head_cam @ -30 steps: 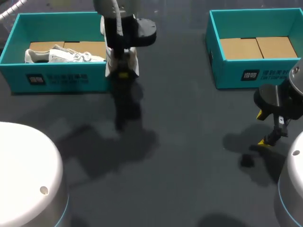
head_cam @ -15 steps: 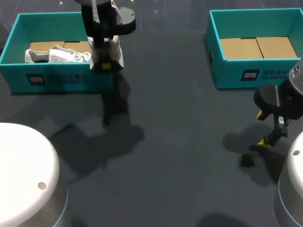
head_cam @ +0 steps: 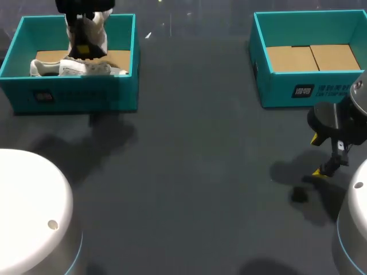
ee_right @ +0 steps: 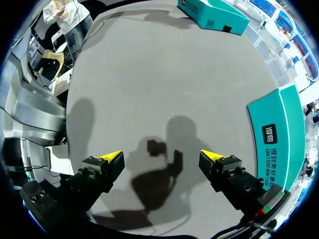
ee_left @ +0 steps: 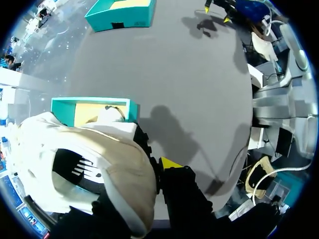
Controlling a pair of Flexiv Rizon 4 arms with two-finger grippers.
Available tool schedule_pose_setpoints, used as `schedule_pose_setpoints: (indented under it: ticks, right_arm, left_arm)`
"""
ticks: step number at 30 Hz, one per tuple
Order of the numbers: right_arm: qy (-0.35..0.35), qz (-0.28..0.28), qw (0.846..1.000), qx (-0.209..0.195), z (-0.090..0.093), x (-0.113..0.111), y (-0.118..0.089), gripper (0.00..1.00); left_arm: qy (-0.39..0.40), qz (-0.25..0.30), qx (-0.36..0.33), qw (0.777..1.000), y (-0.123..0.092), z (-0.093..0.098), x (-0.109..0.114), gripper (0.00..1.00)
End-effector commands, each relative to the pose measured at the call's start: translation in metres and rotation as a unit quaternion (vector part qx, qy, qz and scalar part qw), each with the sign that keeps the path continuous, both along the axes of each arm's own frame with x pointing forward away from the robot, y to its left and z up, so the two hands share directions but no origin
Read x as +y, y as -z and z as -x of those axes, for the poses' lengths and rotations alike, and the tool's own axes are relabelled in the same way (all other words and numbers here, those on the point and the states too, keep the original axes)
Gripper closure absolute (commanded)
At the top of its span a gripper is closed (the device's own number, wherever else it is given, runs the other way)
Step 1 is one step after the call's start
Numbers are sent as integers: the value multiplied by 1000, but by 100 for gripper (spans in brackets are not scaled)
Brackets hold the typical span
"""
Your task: Take the shoe out of the shoebox, open the shoe tongue, remove and reinsert the insole, then place the shoe into the shoebox
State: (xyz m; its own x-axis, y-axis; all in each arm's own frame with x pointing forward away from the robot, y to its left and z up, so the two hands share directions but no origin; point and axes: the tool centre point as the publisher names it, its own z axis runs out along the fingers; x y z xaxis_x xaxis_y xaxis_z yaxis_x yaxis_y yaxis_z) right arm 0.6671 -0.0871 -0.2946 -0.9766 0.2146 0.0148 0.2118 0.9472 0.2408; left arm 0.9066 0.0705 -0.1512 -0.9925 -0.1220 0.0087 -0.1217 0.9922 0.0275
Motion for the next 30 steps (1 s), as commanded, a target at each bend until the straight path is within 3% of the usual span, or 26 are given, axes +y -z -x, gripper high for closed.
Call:
schedule_pose_setpoints:
  ticks: [1, 5, 17, 30]
  right_arm:
    - [0, 0, 1000, -1, 1, 0, 0, 0]
    - [0, 0, 1000, -1, 1, 0, 0, 0]
    - [0, 0, 1000, -1, 1, 0, 0, 0]
    - [0, 0, 1000, -1, 1, 0, 0, 0]
  left_arm:
    - [-5, 10, 20, 1000, -2, -46, 33, 100]
    - [-23, 7, 11, 1000, 1, -88, 59, 100]
    - [0, 17, 29, 999, 4, -88, 60, 100]
    - [17, 6, 21, 1000, 22, -160, 143, 100]
